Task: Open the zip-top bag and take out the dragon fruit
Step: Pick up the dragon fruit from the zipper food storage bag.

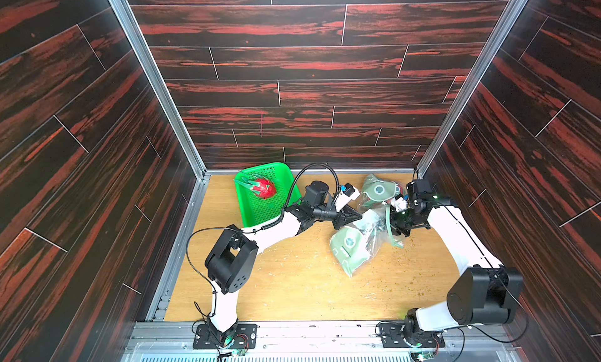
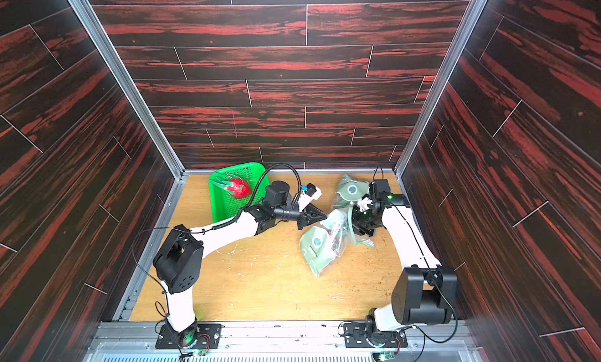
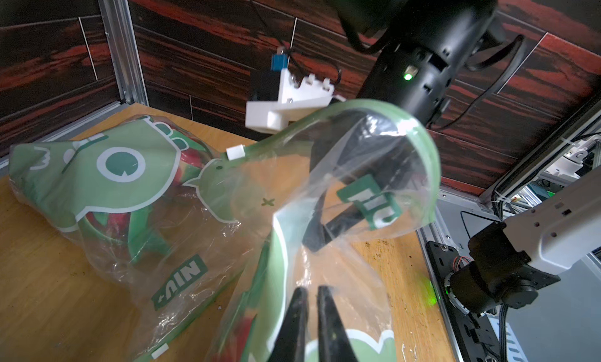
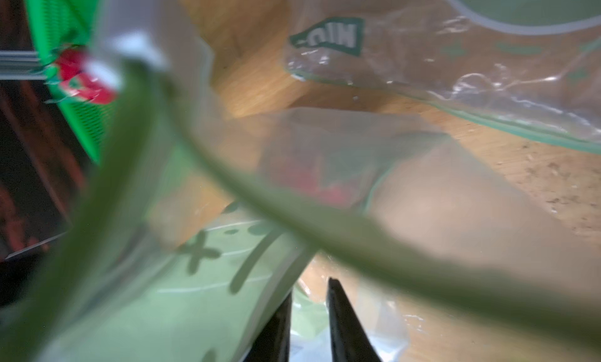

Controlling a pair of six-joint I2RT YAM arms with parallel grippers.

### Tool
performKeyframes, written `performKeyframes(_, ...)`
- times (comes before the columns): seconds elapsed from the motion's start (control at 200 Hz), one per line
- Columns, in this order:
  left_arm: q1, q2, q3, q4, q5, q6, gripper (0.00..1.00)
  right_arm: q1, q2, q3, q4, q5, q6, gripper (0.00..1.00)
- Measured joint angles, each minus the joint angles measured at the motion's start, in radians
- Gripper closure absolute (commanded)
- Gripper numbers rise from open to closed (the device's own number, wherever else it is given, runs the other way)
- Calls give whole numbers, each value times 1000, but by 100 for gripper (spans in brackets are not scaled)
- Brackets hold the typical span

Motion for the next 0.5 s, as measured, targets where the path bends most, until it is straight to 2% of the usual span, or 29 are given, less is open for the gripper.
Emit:
performKeyframes(0.11, -1, 2, 2, -7, -8, -3, 77, -16, 0, -27, 29, 13, 1, 76)
performKeyframes(0.195, -1, 15, 17, -26, -18, 13, 61, -35, 0, -50, 48, 27, 0, 76)
performKeyframes(0.256, -3, 31, 27, -41, -29, 19, 55, -51, 0, -70, 60, 34, 0, 75)
performKeyframes(0.501, -16, 97, 63, -74, -51, 24, 48, -113, 6, -145, 111, 38, 10, 70)
